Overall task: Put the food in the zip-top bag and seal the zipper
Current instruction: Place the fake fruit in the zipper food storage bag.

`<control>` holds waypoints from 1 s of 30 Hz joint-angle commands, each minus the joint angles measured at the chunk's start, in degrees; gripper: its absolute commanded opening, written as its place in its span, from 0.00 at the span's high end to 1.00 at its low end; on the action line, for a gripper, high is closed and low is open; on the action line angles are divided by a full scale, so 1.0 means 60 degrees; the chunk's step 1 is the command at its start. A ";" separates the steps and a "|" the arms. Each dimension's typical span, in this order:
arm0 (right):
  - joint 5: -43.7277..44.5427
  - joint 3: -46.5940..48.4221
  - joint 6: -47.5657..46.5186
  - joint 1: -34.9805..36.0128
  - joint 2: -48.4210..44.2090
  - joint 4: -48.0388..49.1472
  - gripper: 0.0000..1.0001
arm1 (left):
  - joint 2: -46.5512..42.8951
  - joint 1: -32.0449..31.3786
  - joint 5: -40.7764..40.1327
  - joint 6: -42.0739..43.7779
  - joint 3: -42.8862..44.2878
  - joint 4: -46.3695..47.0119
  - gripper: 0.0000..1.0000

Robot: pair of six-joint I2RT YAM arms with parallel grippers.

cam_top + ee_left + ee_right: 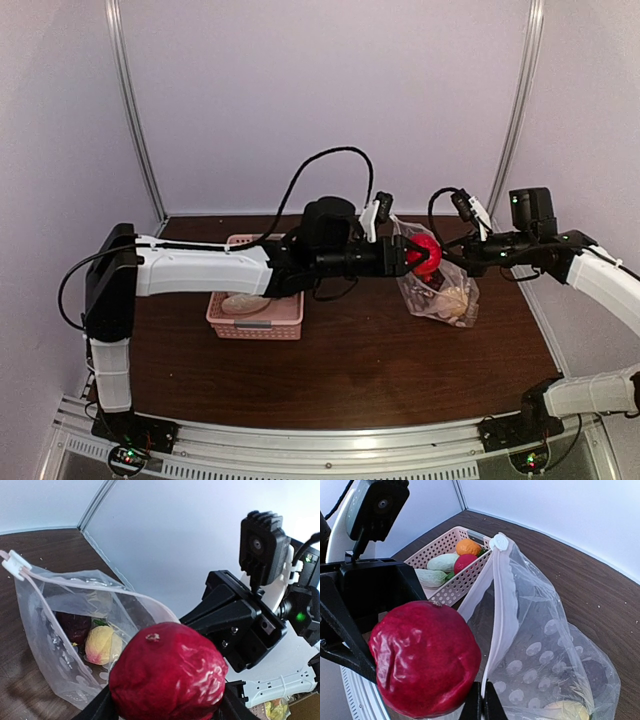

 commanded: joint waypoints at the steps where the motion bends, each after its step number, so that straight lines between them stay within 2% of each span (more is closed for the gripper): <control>1: -0.0522 0.0066 0.0071 0.0138 -0.0415 -0.0151 1.00 | 0.0540 0.0179 -0.0892 -0.0883 0.0250 -0.0751 0.51; 8: -0.0649 0.0053 0.0197 0.0138 -0.0504 -0.0089 1.00 | 0.0603 0.0191 -0.0973 -0.1075 0.0015 -0.0798 0.51; 12: -0.0996 0.0120 0.0187 0.0152 -0.0305 -0.0153 1.00 | 0.0785 0.0193 -0.1203 -0.0782 0.0516 -0.0845 0.48; 18: -0.1323 0.0489 0.0070 0.0298 0.0215 -0.0419 1.00 | 0.1686 0.0190 -0.1212 -0.0589 0.2195 -0.1883 0.35; 21: -0.1285 0.0594 0.0106 0.0307 0.0175 -0.0378 1.00 | 0.2054 0.0193 -0.1031 -0.0724 0.2765 -0.2246 0.24; 27: -0.0877 0.0776 0.0069 0.0284 0.0035 -0.0474 1.00 | 0.1704 0.0189 -0.0727 -0.0560 0.2837 -0.2355 0.12; 30: -0.0522 0.0800 0.0004 0.0275 -0.0016 -0.0387 1.00 | 0.1265 0.0189 -0.0458 -0.0351 0.2536 -0.2099 0.11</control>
